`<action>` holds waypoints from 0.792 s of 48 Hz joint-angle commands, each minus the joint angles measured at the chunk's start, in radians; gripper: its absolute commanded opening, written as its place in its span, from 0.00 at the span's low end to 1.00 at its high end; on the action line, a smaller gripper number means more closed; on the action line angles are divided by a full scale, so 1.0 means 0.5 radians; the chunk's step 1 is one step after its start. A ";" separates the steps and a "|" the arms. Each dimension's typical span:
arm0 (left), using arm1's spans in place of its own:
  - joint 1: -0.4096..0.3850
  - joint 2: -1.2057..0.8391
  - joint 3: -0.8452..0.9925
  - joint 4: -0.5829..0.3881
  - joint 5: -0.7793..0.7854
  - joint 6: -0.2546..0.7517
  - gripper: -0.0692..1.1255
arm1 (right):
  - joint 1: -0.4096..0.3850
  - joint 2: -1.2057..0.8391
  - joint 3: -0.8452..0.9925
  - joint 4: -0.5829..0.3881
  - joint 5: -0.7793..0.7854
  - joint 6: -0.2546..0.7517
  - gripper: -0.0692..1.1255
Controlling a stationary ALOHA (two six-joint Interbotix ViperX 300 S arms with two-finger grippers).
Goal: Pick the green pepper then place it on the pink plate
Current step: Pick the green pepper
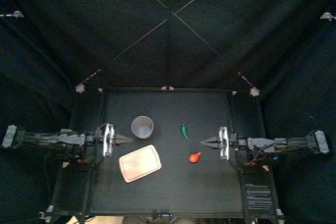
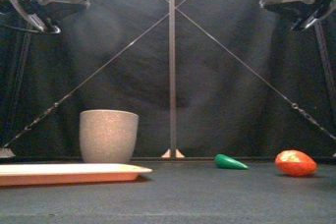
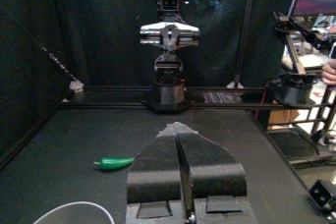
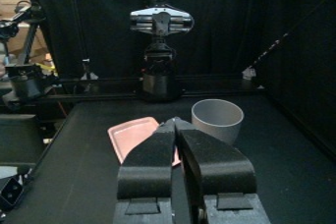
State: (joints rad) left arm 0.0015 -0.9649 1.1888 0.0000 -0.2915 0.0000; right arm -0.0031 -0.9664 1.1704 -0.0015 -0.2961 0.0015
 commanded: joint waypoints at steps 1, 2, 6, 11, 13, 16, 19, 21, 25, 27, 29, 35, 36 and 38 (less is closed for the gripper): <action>0.043 0.021 -0.031 0.000 0.086 0.003 0.13 | -0.015 0.061 -0.009 0.043 -0.003 0.018 0.15; 0.049 0.021 -0.031 0.000 0.117 0.003 0.13 | -0.021 0.071 -0.006 0.061 -0.003 0.028 0.15; 0.074 0.021 -0.031 0.000 0.202 0.006 0.13 | -0.077 0.144 -0.009 0.153 -0.003 0.071 0.16; 0.132 0.021 -0.028 0.003 0.341 0.006 0.13 | -0.178 0.279 -0.012 0.319 -0.003 0.120 0.19; 0.156 0.018 -0.025 0.003 0.380 0.006 0.13 | -0.215 0.331 -0.015 0.377 -0.003 0.132 0.22; 0.184 0.021 -0.021 0.003 0.430 0.006 0.13 | -0.267 0.417 -0.021 0.445 0.000 0.150 0.27; 0.206 0.021 -0.015 0.000 0.454 0.006 0.13 | -0.313 0.506 -0.028 0.491 0.003 0.172 0.33; 0.221 0.021 -0.009 0.003 0.457 0.006 0.13 | -0.347 0.589 -0.040 0.518 0.006 0.193 0.39; 0.249 0.021 -0.003 -0.003 0.445 0.006 0.13 | -0.383 0.727 -0.067 0.549 0.018 0.230 0.51; 0.255 0.021 0.000 -0.003 0.442 0.006 0.13 | -0.402 0.801 -0.086 0.561 0.028 0.249 0.58; 0.258 0.021 0.003 0.000 0.436 0.006 0.13 | -0.414 0.874 -0.107 0.574 0.034 0.258 0.64; 0.261 0.021 0.003 -0.003 0.423 0.006 0.13 | -0.463 1.132 -0.184 0.595 0.055 0.261 0.79; 0.261 0.021 0.003 -0.003 0.423 0.006 0.13 | -0.476 1.175 -0.199 0.595 0.058 0.264 0.80; 0.261 0.021 0.003 -0.003 0.423 0.006 0.13 | -0.500 1.258 -0.224 0.592 0.058 0.261 0.81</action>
State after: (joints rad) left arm 0.1289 -0.9603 1.2042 -0.0015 -0.0690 0.0000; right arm -0.2286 -0.3927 1.0999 0.2945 -0.2654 0.1319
